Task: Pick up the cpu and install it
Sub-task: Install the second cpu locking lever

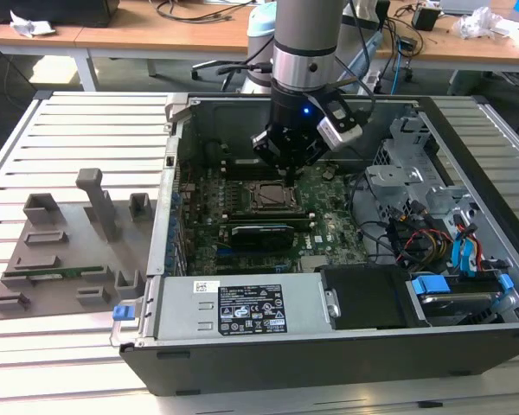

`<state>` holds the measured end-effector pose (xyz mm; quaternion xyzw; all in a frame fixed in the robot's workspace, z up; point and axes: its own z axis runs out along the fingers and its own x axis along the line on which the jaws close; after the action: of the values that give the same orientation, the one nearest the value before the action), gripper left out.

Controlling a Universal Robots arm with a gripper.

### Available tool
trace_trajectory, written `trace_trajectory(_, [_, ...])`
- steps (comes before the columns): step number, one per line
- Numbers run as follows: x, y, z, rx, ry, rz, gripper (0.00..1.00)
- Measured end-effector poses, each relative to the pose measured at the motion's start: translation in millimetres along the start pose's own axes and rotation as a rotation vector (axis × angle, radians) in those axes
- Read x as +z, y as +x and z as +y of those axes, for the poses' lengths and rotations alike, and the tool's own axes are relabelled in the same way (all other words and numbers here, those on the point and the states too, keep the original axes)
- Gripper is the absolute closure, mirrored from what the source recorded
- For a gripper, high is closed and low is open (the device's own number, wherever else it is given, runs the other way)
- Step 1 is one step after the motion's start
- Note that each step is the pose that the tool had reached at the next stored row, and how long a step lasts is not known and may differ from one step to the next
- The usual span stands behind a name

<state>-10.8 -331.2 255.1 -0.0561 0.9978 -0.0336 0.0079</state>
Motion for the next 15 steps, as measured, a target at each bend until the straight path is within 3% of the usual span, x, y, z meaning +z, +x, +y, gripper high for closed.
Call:
trace_trajectory(2, [0.5,0.8,-7.3,0.0,-0.0036,-0.0003,0.89])
trace_trajectory(6, [1.1,1.7,-15.1,0.0,-0.0076,-0.0009,0.89])
trace_trajectory(8, [1.5,2.4,-21.2,0.0,-0.0166,-0.0017,0.89])
trace_trajectory(9, [1.8,2.8,-24.3,0.001,-0.0352,-0.0039,0.89])
trace_trajectory(10, [1.9,3.0,-26.3,0.001,-0.0676,-0.0076,0.89])
trace_trajectory(12, [2.0,3.3,-28.4,0.002,-0.1034,-0.0115,0.89])
trace_trajectory(13, [2.5,3.7,-32.3,0.003,-0.1351,-0.0151,0.89])
trace_trajectory(15, [4.4,5.7,-42.2,0.003,-0.1789,-0.02,0.89])
